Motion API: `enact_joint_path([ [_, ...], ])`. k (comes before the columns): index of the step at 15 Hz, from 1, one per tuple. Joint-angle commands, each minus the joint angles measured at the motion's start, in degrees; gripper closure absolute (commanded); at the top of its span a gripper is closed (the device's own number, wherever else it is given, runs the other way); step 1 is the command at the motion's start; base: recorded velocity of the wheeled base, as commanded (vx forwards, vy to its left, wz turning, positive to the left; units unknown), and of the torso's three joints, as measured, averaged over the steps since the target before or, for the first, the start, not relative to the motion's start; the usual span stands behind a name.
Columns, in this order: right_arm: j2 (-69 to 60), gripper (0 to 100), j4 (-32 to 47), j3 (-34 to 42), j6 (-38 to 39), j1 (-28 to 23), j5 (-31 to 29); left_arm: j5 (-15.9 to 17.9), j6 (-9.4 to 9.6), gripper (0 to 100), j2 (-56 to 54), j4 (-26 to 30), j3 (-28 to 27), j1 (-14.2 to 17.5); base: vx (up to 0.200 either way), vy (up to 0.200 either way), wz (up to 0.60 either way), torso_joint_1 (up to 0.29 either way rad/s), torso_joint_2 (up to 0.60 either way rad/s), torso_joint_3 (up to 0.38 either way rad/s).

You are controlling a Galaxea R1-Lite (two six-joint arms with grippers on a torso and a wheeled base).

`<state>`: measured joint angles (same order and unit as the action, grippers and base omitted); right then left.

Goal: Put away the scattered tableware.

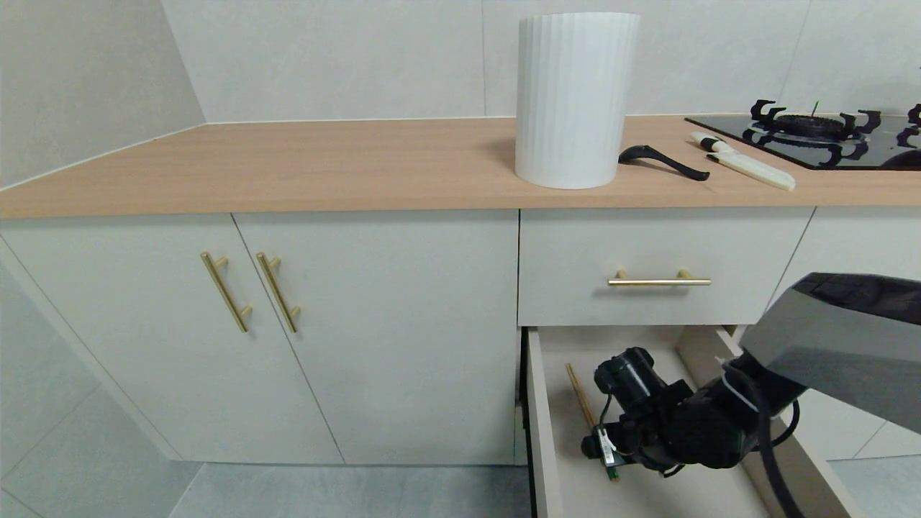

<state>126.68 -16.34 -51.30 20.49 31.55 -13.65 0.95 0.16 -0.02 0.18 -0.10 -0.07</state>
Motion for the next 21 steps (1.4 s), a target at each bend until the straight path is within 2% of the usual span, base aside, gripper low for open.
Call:
enact_joint_path([
  [1, -12.43, 0, 0.34, 1.55, -0.19, -0.96, -0.23, 0.02, 0.02, 0, 0.02, -0.01, 0.01, -0.01, 0.0, 0.0, 0.0, 0.0, 0.0, 0.0],
  [4, -23.5, 0, 1.48, 2.61, -2.39, -5.09, -0.32, -0.07, 0.02, 0, 0.02, -0.01, 0.01, -0.01, 0.0, 0.0, 0.0, 0.0, 0.0, 0.0],
  [6, -28.77, 0, 1.04, 3.31, -5.99, -8.61, -0.32, -0.07, 0.02, 0, 0.02, -0.01, 0.01, -0.01, 0.0, 0.0, 0.0, 0.0, 0.0, 0.0],
  [9, -34.22, 0, 1.04, 3.05, -6.78, -12.04, 0.29, 0.02, 0.02, 0, 0.02, -0.01, 0.01, -0.01, 0.0, 0.0, 0.0, 0.0, 0.0, 0.0],
  [21, -38.0, 0, 0.87, 3.75, -9.15, -12.83, 0.03, 0.02, 0.02, 0, 0.02, -0.01, 0.01, -0.01, 0.0, 0.0, 0.0, 0.003, -0.02, -0.014],
])
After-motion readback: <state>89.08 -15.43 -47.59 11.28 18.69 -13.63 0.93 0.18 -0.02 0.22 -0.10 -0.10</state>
